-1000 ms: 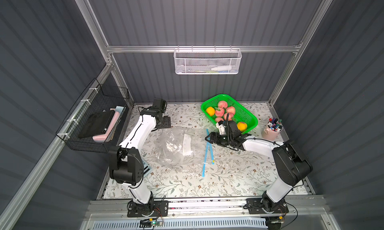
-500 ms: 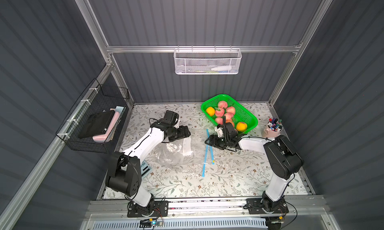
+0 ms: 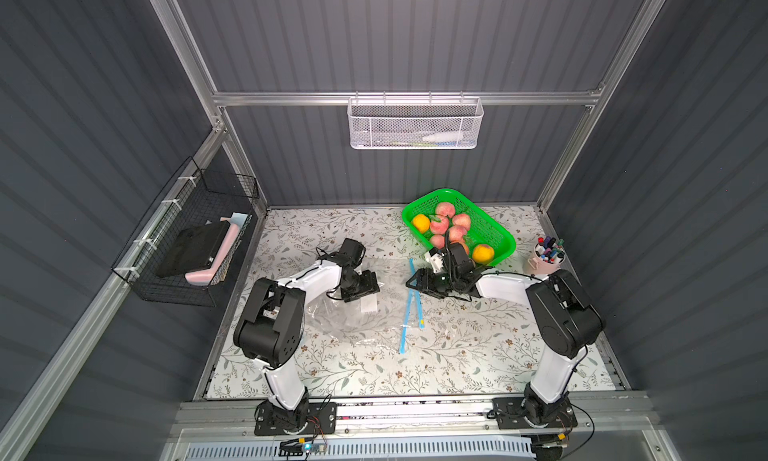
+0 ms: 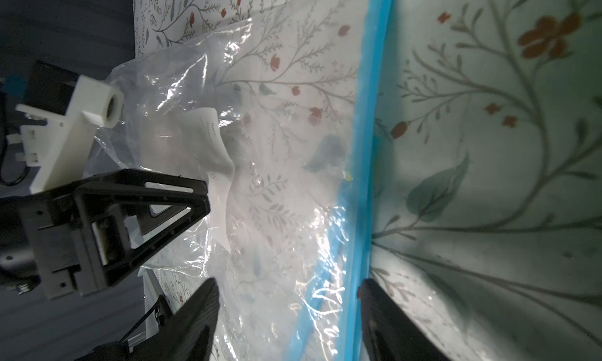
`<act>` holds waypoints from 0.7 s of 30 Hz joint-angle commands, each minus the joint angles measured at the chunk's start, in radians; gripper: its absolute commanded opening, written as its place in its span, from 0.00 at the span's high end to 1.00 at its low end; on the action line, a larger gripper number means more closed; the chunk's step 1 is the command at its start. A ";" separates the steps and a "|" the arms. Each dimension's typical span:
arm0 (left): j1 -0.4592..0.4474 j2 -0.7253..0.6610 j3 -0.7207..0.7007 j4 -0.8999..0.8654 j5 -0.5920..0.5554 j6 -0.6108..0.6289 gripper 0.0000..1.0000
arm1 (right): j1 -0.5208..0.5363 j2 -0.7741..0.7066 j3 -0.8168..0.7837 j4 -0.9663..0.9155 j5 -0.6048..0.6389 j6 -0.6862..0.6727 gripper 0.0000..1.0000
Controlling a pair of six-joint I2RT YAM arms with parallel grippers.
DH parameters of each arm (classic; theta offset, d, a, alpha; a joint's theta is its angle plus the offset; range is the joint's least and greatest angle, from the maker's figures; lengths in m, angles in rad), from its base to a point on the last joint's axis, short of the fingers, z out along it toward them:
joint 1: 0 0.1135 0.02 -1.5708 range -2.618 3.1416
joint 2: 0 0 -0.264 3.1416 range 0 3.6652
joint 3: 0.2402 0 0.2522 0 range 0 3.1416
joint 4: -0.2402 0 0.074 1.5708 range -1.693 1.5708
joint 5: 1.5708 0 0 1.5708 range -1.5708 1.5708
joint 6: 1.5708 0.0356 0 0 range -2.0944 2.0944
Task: Place the peach in a zip-top bag and seal the zipper
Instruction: Open the zipper food storage bag.
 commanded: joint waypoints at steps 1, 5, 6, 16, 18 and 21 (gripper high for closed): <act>-0.002 0.032 -0.004 -0.038 -0.058 0.035 0.28 | 0.004 0.033 0.035 -0.001 -0.033 0.000 0.32; -0.002 0.050 0.001 -0.065 -0.091 0.057 0.31 | 0.004 0.046 0.043 -0.028 0.019 -0.001 0.32; -0.002 0.054 0.004 -0.071 -0.095 0.062 0.32 | 0.005 0.050 0.047 -0.034 0.032 0.000 0.32; -0.002 0.069 0.004 -0.079 -0.101 0.079 0.35 | 0.006 0.064 0.062 0.003 -0.026 -0.003 0.37; -0.002 0.071 0.003 -0.079 -0.101 0.081 0.35 | 0.006 0.066 0.062 0.020 -0.051 0.000 0.39; -0.003 0.075 0.001 -0.079 -0.101 0.086 0.35 | 0.007 0.075 0.070 0.027 -0.069 0.003 0.41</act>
